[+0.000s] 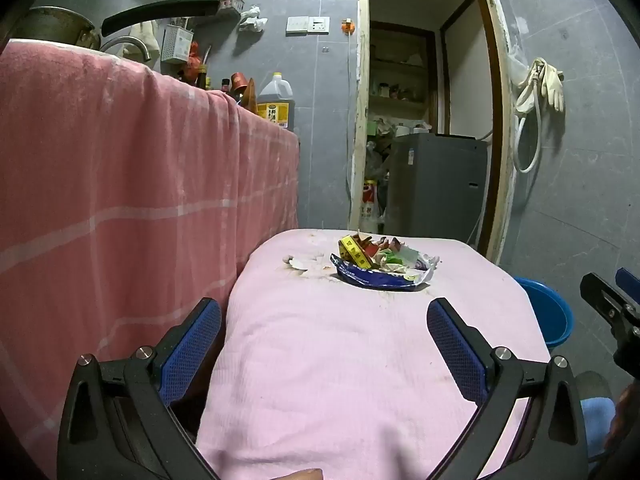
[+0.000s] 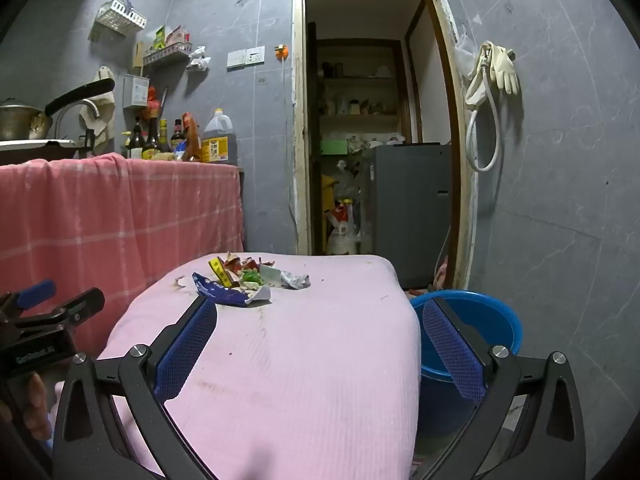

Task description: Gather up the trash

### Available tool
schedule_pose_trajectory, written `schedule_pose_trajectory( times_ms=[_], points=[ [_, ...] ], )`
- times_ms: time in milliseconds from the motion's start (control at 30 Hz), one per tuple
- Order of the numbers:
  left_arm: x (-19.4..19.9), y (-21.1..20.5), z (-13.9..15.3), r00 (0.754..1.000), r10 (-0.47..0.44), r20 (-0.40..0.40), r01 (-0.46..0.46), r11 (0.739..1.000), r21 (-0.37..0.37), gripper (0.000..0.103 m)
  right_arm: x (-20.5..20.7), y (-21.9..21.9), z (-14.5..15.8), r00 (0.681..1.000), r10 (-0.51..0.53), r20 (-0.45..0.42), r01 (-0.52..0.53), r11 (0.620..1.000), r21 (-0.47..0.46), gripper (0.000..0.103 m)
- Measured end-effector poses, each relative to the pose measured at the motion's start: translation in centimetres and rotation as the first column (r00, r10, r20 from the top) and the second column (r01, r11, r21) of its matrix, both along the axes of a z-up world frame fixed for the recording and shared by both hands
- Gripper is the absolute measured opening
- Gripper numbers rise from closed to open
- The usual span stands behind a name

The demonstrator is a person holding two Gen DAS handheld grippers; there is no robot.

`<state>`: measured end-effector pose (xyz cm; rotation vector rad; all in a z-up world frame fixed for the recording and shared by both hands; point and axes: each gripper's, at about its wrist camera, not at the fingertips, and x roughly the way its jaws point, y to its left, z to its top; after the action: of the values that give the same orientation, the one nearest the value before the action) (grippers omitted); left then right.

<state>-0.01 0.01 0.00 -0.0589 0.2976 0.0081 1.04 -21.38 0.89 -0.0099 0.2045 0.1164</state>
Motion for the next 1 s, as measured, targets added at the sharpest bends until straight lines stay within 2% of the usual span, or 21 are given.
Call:
schedule_pose_trajectory(
  times_ms=[1000],
  points=[
    [0.17,0.28,-0.34,1.0,0.006,-0.005,-0.006,1.0,0.003,0.101,0.16,0.08,-0.21,1.0,-0.001,-0.009,0.001,1.0,0.01,0.103]
  ],
)
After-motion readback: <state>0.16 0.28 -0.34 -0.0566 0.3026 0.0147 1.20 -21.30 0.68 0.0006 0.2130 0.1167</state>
